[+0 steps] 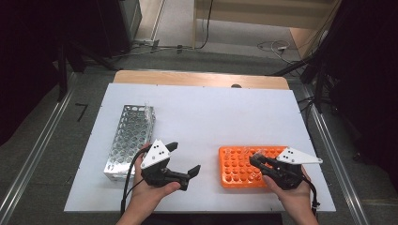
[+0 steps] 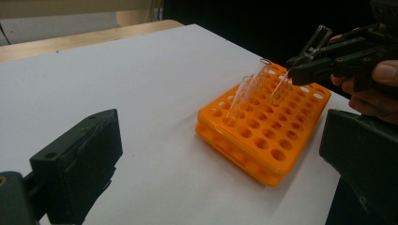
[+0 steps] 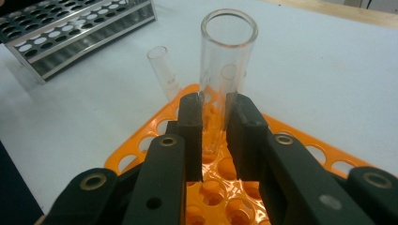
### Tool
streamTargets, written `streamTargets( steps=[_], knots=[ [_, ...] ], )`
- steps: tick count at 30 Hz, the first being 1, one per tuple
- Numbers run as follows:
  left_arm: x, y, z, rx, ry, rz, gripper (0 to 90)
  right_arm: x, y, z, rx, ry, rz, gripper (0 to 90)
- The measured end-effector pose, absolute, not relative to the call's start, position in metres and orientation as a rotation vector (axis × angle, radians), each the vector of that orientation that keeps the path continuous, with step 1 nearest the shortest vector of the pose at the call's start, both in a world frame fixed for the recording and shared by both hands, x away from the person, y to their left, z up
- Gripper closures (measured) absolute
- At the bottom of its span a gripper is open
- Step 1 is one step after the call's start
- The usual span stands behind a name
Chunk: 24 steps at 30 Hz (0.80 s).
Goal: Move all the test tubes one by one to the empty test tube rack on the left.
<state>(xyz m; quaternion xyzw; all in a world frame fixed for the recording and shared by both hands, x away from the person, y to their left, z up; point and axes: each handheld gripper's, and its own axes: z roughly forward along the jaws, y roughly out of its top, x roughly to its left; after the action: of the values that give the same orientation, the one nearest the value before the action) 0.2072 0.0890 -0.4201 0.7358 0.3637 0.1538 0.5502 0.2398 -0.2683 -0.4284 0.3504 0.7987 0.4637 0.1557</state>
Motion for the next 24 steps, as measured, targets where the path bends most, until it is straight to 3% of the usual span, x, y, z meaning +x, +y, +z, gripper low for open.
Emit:
streamTargets(
  steps=[24],
  knots=[
    [0.194, 0.059, -0.411, 1.757, 0.741, 0.282, 3.6, 0.213, -0.215, -0.425, 0.777, 2.458, 1.366, 74.2]
  ],
)
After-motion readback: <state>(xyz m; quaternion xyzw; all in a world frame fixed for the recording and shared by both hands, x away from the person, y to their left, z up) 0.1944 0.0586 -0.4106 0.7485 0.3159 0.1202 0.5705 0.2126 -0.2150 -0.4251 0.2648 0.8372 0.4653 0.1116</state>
